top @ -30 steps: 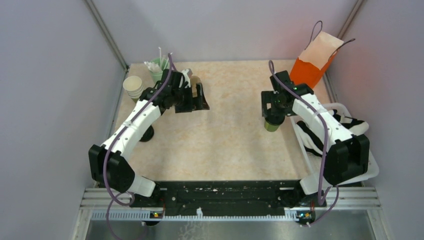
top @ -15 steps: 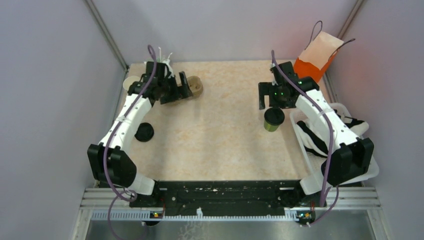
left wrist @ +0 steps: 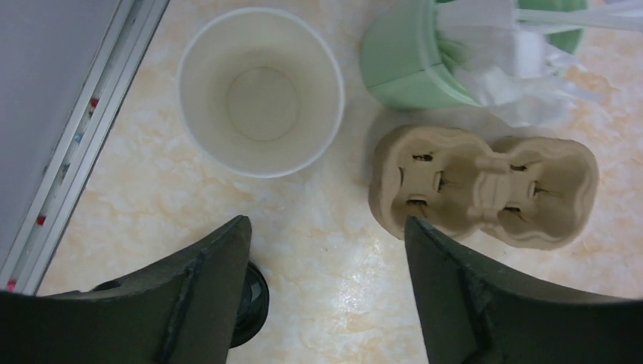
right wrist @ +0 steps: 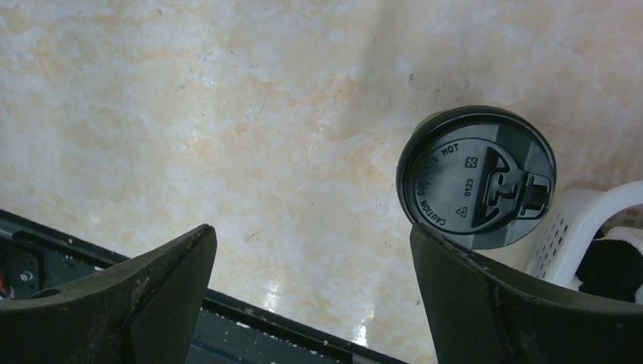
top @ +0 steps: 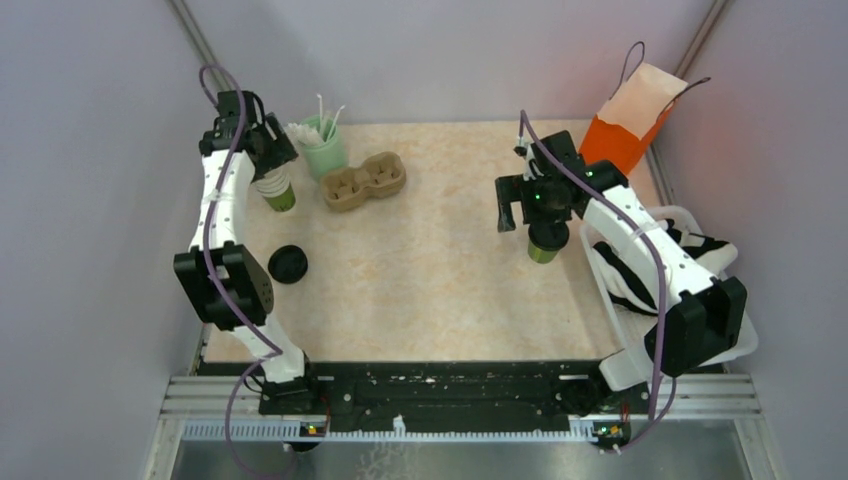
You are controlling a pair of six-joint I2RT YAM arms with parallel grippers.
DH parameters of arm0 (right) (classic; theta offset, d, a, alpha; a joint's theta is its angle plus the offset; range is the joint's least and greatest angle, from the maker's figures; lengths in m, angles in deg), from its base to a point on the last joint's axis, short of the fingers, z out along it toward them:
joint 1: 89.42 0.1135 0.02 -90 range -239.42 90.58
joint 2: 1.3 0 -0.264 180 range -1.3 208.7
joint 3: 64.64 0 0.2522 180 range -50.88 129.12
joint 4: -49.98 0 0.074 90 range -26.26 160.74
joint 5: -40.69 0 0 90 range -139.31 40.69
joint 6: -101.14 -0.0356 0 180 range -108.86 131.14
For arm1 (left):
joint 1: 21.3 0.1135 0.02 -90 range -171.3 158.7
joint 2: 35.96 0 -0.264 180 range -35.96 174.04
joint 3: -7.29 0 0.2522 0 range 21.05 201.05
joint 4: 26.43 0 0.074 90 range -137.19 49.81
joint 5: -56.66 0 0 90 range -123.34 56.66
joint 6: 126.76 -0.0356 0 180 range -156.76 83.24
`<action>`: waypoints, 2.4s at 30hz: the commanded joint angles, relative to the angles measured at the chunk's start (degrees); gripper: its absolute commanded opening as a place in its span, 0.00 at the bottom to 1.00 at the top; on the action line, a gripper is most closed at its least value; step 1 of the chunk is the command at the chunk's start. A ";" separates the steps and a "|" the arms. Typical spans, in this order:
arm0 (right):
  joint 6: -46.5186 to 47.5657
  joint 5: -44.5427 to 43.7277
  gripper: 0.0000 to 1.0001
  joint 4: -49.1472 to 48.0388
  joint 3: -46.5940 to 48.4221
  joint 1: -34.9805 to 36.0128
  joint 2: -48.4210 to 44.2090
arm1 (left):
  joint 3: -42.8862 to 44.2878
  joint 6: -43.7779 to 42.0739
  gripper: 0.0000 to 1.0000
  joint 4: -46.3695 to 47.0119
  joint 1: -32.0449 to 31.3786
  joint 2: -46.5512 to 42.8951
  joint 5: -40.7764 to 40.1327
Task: Pack the takeout coffee
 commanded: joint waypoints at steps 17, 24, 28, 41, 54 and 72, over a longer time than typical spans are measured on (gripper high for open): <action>2.26 3.35 0.98 -3.73 -4.67 2.34 -3.89 | 8.83 7.13 0.49 -3.21 5.84 11.65 -7.50; 2.30 3.24 0.98 -3.68 -4.13 2.47 -3.31 | 9.03 6.69 0.35 -3.82 6.02 12.21 -8.53; 2.30 3.49 0.98 -3.73 -3.71 2.54 -2.90 | 9.09 6.20 0.31 -3.73 6.06 11.56 -9.37; 2.36 3.83 0.97 -3.82 -3.51 2.81 -2.12 | 10.27 5.38 0.05 -4.40 6.54 11.51 -9.03; 2.48 3.98 0.97 -3.98 -3.44 2.80 -2.12 | 7.16 9.98 0.00 -0.68 8.34 6.47 -3.04; 2.65 3.86 0.97 -4.07 -3.80 3.03 -2.31 | -15.93 19.56 0.00 19.86 14.52 -9.51 11.16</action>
